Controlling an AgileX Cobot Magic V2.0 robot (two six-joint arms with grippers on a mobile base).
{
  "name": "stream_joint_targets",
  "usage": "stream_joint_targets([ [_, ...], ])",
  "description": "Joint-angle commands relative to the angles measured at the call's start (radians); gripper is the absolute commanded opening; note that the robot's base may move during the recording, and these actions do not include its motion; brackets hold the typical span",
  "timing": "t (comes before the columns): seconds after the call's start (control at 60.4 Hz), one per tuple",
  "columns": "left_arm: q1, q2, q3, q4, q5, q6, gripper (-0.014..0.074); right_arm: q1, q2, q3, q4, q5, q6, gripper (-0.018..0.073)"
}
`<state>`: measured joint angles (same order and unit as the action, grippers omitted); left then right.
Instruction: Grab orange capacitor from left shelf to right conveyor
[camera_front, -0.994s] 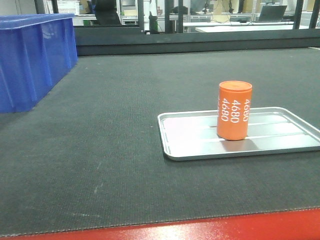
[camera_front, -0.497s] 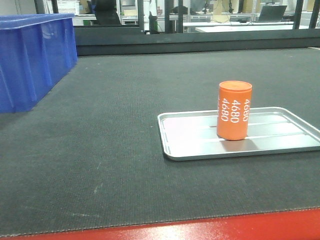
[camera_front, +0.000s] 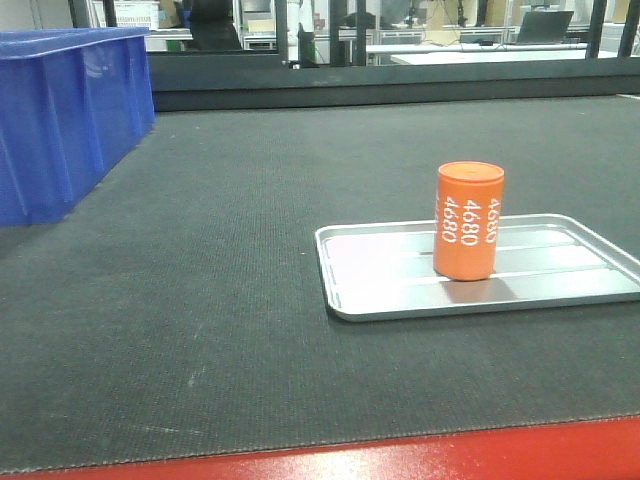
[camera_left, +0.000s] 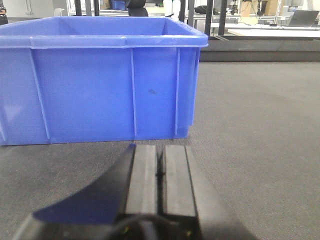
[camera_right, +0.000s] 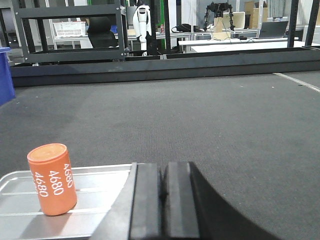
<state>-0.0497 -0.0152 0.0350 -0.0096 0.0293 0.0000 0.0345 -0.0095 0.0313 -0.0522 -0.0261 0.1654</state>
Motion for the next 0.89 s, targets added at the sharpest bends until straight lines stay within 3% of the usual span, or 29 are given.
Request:
stream_joint_targets([
  [0.0, -0.002, -0.007, 0.022, -0.003, -0.086, 0.000, -0.0126, 0.002, -0.022, -0.021, -0.015, -0.093, -0.007, 0.0056],
  [0.878, -0.002, -0.007, 0.022, -0.003, -0.086, 0.000, -0.0126, 0.002, -0.022, -0.021, -0.014, -0.093, -0.007, 0.0056],
])
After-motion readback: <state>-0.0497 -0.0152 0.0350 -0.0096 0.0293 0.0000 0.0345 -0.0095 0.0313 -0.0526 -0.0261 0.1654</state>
